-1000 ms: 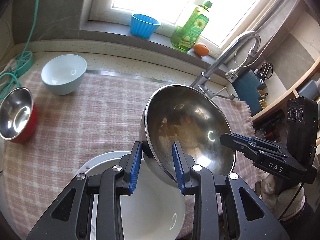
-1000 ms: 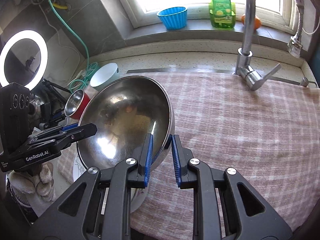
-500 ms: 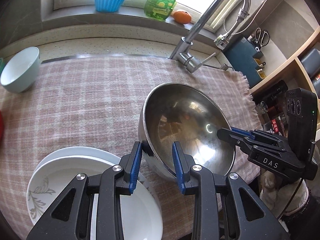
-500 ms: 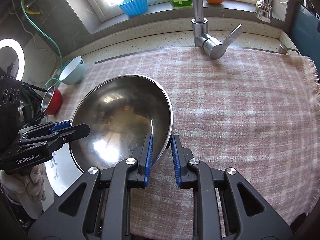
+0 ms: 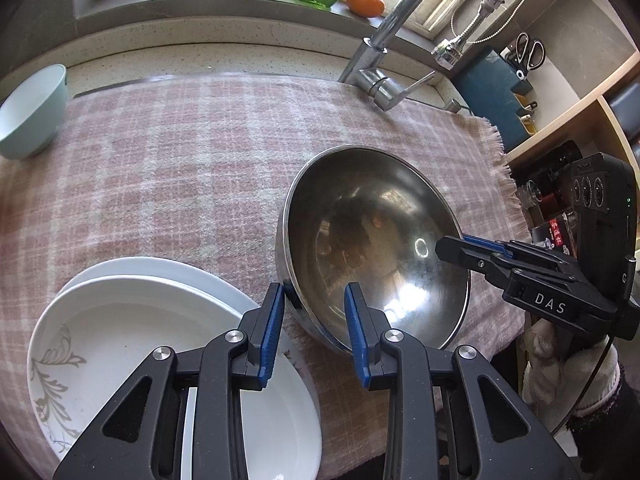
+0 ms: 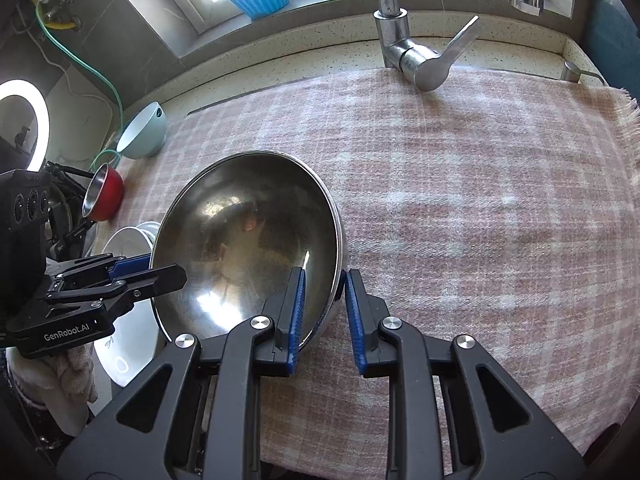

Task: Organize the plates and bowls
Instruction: 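Lift and carry the large steel bowl with the left gripper, then lower the large steel bowl onto the cloth and open the left gripper, then reach the left gripper to the red steel bowl rim and close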

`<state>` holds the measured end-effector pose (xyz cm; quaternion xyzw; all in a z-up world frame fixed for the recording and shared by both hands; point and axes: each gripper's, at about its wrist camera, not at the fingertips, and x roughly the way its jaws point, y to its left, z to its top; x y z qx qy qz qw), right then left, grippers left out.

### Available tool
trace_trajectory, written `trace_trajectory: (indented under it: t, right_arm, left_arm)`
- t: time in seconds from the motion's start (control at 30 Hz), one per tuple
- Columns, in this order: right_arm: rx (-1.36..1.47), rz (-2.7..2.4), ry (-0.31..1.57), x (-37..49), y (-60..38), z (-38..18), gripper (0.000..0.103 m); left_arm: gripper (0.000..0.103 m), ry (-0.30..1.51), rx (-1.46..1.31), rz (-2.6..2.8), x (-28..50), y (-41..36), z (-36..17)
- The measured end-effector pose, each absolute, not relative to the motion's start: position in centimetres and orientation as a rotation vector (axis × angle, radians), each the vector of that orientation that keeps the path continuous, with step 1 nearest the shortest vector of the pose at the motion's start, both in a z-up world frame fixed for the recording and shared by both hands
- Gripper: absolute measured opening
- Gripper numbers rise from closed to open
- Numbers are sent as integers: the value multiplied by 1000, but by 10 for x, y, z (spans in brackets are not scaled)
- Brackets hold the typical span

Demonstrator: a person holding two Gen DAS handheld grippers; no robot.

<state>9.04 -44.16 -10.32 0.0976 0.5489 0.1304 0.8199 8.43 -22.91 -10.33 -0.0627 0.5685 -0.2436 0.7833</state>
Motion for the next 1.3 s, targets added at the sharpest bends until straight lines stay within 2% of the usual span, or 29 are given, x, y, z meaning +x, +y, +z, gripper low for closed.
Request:
trace_trajectory:
  t: [0.07,0.13,0.3,0.5,0.53,0.6,0.63,0.67,0.7,0.8,1.3]
  right_arm:
    - [214,280,1168,90,-442,-104,34]
    - [217,278,1157,89,-441,-102,51]
    - [202,266,1122,87,-440,-91,67]
    - [211,281,1075,88,-437,-75,73]
    - [213,285,1063,88,-436,-72,77]
    - [212,293,1039,88,-431,-66,86]
    - [210,298,1028,88,-428,-62,92]
    - [207,303,1016,89,-425,-60,95]
    - [206,312,1006,89,-421,-57,98]
    - [209,357,1000,91,-408,-51,103]
    - [139,526,956,98,-297,-25,103]
  left_arm:
    - [28,1233,-135,-527,84,-229,-104]
    - [28,1230,-138,-524,83,-228,-103]
    - [30,1214,-138,-517,83,-224,-98]
    - [35,1184,-159,-501,79,-212,-89]
    - [39,1178,-163,-496,79,-209,-88]
    - [56,1160,-170,-476,78,-202,-83]
    - [68,1149,-179,-466,76,-197,-81]
    - [72,1137,-192,-459,75,-192,-78]
    - [72,1130,-200,-452,75,-187,-76]
    - [73,1119,-211,-425,73,-173,-70]
    - [73,1003,-335,-215,50,-51,-54]
